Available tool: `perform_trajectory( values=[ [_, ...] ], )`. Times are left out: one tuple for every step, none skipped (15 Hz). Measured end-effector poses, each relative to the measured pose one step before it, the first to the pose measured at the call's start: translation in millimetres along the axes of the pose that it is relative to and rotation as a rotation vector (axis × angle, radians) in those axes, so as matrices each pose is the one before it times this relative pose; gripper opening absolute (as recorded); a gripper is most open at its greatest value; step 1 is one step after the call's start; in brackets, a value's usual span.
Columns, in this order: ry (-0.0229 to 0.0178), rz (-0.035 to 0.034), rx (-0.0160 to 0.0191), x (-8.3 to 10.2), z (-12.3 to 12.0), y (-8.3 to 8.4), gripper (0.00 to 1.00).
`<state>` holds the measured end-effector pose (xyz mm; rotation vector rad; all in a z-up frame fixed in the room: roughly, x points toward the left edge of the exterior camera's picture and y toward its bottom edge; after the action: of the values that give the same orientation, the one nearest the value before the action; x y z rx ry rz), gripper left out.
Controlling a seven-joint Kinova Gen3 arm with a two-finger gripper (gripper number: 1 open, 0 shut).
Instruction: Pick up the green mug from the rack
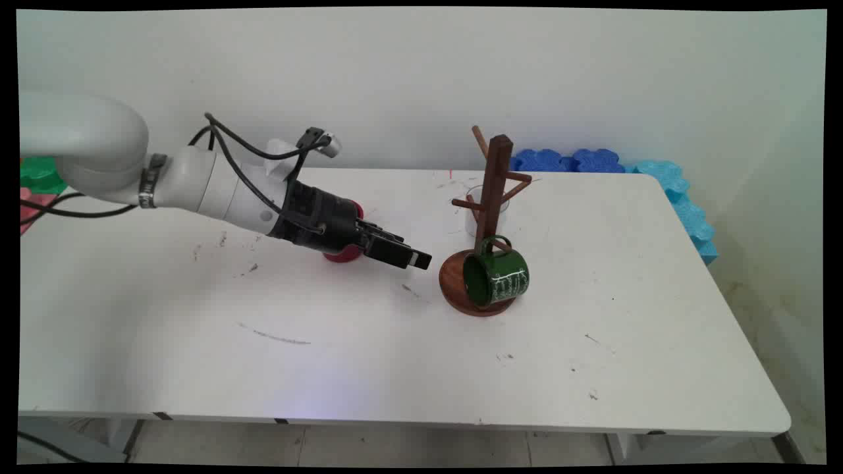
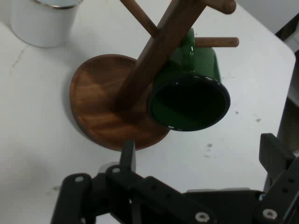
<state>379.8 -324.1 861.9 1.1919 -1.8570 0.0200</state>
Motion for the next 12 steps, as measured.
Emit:
perform_trajectory(
  values=[
    [0.00625, -0.01687, -0.00672, -1.92, 0.88, -0.86, 1.0],
    [0.0068, -0.01793, -0.0066, -2.18, 1.33, -1.11, 1.0],
    [0.0054, -0.01444, -0.00503, -1.92, 1.26, -1.01, 1.0],
    [0.00713, -0.01746, -0.00651, -2.45, 2.21, -1.1, 1.0],
    [0.00571, -0.01279, -0.00388, -1.76, 2.12, -0.72, 1.0],
    [0.0054, -0.01177, -0.00406, -1.63, 2.24, -0.4, 1.0],
    [0.00588, -0.01345, -0.00563, -1.97, 3.17, -0.01, 1.0],
    [0.00615, -0.01252, -0.00547, -1.83, 3.46, 0.36, 1.0],
    [0.00593, -0.01104, -0.00598, -1.69, 3.78, 0.79, 1.0],
    [0.00548, -0.00863, -0.00474, -1.29, 3.4, 0.8, 1.0],
    [0.00532, -0.00807, -0.00535, -1.42, 4.03, 1.21, 1.0],
    [0.00422, -0.00622, -0.00419, -1.17, 3.48, 0.89, 1.0]
  ],
)
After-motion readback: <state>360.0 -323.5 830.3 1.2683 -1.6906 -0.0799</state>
